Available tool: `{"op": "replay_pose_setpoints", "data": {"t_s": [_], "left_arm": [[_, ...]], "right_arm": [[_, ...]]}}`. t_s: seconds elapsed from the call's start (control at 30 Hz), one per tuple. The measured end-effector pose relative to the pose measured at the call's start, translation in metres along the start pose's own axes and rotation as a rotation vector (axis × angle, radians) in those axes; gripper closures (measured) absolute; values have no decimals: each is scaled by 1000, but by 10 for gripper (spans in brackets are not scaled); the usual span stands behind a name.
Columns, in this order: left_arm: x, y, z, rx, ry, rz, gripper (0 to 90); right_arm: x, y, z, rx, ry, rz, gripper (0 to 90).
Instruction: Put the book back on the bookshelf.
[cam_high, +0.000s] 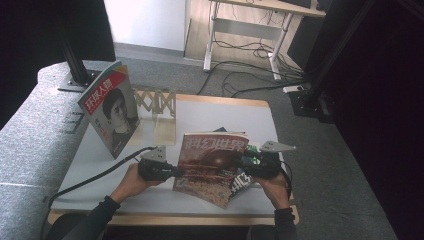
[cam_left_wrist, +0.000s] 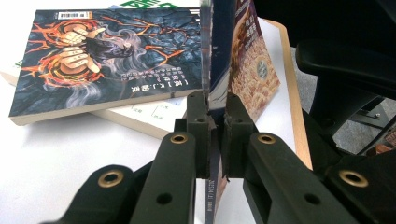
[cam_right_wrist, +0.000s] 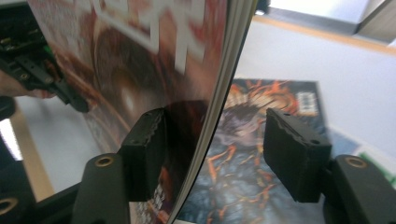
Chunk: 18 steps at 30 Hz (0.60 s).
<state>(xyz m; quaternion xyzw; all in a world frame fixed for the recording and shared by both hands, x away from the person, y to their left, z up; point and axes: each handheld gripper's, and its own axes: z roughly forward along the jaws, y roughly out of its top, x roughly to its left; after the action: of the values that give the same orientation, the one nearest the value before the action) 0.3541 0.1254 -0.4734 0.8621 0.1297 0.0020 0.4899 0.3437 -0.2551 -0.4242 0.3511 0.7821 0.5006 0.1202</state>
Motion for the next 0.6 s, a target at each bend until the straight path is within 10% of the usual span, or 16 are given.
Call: {"op": "replay_pose_setpoints", "data": {"t_s": [0.17,0.6], "left_arm": [[1,-2,-1,-6,-4,-3,844],[4,-1,-4,-9,-25,-56,840]], "right_arm": [[-1,-11,13,19,49,22,352],[7,-4,15,45,92,8,732]]}}
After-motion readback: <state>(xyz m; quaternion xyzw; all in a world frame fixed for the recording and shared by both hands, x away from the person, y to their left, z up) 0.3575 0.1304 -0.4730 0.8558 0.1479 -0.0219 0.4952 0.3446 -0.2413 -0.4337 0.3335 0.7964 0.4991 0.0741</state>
